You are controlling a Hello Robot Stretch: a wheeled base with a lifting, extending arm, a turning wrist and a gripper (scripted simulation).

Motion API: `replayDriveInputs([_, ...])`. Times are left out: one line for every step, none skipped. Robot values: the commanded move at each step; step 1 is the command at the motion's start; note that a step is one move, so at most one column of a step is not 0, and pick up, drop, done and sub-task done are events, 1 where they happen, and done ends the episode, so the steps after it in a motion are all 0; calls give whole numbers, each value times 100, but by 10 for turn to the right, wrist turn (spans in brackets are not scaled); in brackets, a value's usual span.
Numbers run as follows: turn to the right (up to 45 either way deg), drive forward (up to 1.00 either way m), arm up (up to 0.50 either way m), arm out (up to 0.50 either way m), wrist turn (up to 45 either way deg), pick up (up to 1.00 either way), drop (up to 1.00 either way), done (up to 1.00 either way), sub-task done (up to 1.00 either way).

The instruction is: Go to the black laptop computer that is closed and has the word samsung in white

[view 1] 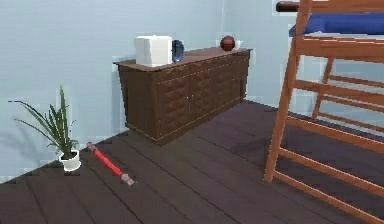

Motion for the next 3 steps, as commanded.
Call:
replayDriveInputs([450,0,0,0,0,0,0,0,0])
replayDriveInputs([330,0,0,0,0,0,0,0,0])
replayDriveInputs([0,15,0,0,0,0,0,0,0])
